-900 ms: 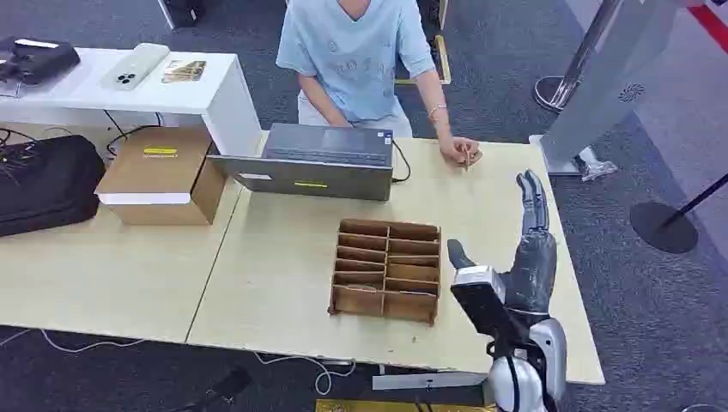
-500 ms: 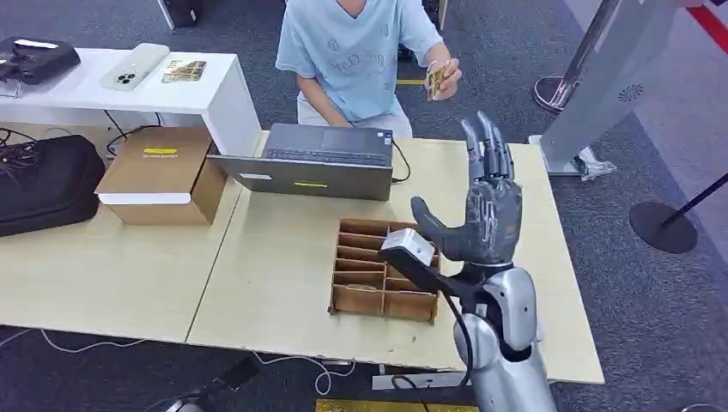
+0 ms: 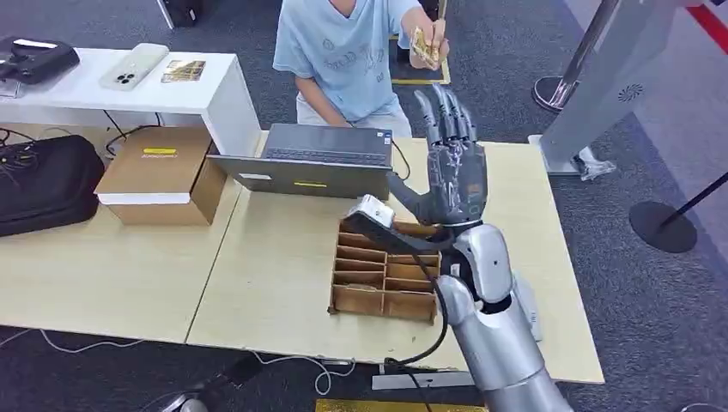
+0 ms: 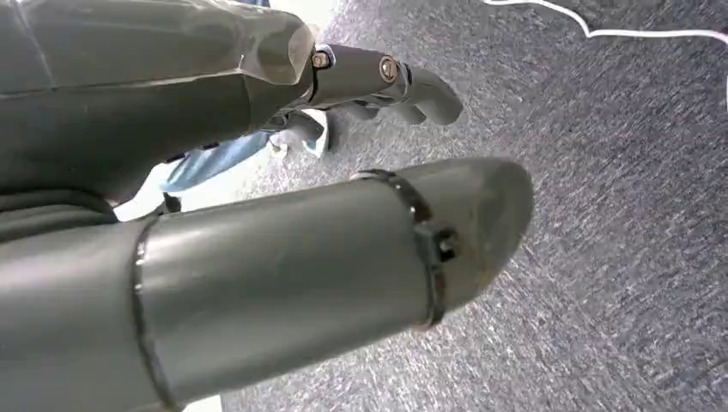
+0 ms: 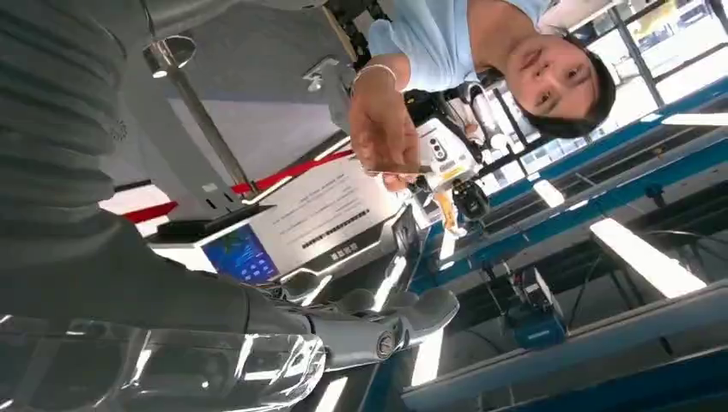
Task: Pass the card to the sensor for recognition and then transmit it.
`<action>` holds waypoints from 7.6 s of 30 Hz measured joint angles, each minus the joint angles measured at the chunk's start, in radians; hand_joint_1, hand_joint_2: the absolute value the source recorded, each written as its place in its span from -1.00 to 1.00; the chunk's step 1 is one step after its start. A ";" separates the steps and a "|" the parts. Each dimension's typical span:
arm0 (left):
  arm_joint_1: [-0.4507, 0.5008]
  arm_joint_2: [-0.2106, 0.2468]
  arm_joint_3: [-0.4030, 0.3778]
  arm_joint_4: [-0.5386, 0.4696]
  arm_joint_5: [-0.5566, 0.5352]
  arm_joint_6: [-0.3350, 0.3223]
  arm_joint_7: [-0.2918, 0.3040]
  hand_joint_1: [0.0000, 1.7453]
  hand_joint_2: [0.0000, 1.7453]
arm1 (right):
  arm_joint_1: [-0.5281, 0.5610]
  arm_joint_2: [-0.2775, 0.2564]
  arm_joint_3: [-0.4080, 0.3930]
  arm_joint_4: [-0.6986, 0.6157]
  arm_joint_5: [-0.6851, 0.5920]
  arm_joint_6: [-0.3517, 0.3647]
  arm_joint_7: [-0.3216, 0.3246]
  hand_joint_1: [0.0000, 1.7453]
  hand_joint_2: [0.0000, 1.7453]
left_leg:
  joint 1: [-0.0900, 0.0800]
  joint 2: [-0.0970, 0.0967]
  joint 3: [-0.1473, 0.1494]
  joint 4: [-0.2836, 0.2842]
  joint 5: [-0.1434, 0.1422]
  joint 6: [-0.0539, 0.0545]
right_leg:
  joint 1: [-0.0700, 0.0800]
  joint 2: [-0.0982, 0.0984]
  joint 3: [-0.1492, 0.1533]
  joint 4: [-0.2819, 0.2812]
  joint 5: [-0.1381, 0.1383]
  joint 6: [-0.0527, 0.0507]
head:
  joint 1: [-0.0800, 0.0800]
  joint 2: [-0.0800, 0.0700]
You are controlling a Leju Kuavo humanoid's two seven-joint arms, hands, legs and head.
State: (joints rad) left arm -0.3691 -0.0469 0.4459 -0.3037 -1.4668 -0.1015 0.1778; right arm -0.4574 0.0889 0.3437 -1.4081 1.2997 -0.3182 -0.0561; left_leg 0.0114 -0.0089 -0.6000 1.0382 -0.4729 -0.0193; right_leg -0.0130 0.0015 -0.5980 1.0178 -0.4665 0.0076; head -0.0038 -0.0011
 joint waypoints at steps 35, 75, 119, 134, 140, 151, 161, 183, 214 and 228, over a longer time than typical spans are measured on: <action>-0.007 0.005 -0.035 0.006 -0.071 -0.018 -0.063 -1.00 -1.00 | -0.473 0.044 0.024 0.702 0.029 -0.023 0.069 -1.00 1.00 | 0.000 0.000 0.000 0.001 0.002 -0.001 | 0.000 0.000 0.000 0.001 0.001 0.000 | 0.000 0.000; -0.008 0.018 -0.069 0.016 -0.074 -0.014 -0.103 -1.00 -1.00 | -0.554 0.074 0.031 0.813 0.149 -0.021 0.098 1.00 1.00 | 0.000 -0.001 0.000 0.001 0.002 -0.001 | 0.000 0.000 0.000 0.001 0.001 0.000 | 0.000 0.000; 0.067 0.056 -0.173 0.016 -0.074 0.011 -0.140 -1.00 -1.00 | 0.038 -0.082 -0.488 0.216 -0.869 0.402 -0.195 1.00 1.00 | 0.000 -0.002 -0.001 0.001 0.001 0.000 | 0.000 -0.002 -0.001 -0.001 0.001 0.000 | 0.000 0.000; 0.092 0.071 -0.176 0.016 -0.074 0.018 -0.148 -1.00 -1.00 | 0.268 -0.126 -0.598 0.137 -1.013 0.505 -0.170 1.00 1.00 | 0.000 -0.001 -0.001 0.000 0.000 0.000 | 0.000 -0.001 -0.001 -0.001 0.000 0.001 | 0.000 0.000; 0.093 0.076 -0.203 0.016 -0.074 0.013 -0.160 -1.00 -1.00 | 0.288 -0.127 -0.630 0.137 -1.028 0.501 -0.165 1.00 1.00 | 0.000 -0.001 -0.001 0.000 0.000 0.000 | 0.000 -0.001 -0.001 -0.001 0.000 0.001 | 0.000 0.000; 0.093 0.078 -0.235 0.016 -0.074 0.005 -0.161 -1.00 -1.00 | 0.299 -0.127 -0.671 0.153 -1.035 0.492 -0.162 1.00 1.00 | 0.000 -0.001 -0.001 0.000 0.000 0.000 | 0.000 -0.001 -0.001 -0.001 0.000 0.001 | 0.000 0.000; 0.093 0.084 -0.268 0.016 -0.074 0.002 -0.175 -1.00 -1.00 | 0.351 -0.126 -0.715 0.154 -1.034 0.482 -0.161 1.00 1.00 | 0.000 -0.002 -0.001 0.000 0.000 0.000 | 0.000 -0.001 -0.001 -0.001 0.000 0.001 | 0.000 0.000; 0.094 0.092 -0.350 0.016 -0.074 0.006 -0.198 -1.00 -1.00 | 0.383 -0.126 -0.756 0.256 -0.996 0.470 -0.166 1.00 1.00 | 0.000 -0.001 -0.001 0.000 0.000 0.000 | 0.000 -0.001 -0.001 -0.001 0.000 0.001 | 0.000 0.000; 0.103 0.108 -0.467 0.016 -0.074 0.006 -0.233 -1.00 -1.00 | 0.340 -0.126 -0.721 0.344 -0.781 0.316 -0.143 1.00 1.00 | 0.000 -0.001 -0.001 0.000 0.000 0.001 | 0.000 -0.001 0.000 -0.001 0.000 0.001 | 0.000 0.000; 0.104 0.115 -0.542 0.016 -0.074 0.006 -0.255 -1.00 -1.00 | 0.342 -0.114 -0.721 0.329 -0.768 0.255 -0.177 1.00 1.00 | 0.000 -0.001 -0.001 0.000 0.000 0.001 | 0.000 -0.001 0.000 -0.001 0.000 0.001 | 0.000 0.000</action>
State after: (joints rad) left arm -0.2656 0.0683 -0.0965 -0.2873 -1.5412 -0.0954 -0.0771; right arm -0.1149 -0.0248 -0.3773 -1.0792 0.5314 -0.0629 -0.2331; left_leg 0.0114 -0.0102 -0.6009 1.0384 -0.4733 -0.0188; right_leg -0.0130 0.0001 -0.5981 1.0171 -0.4665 0.0082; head -0.0038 -0.0011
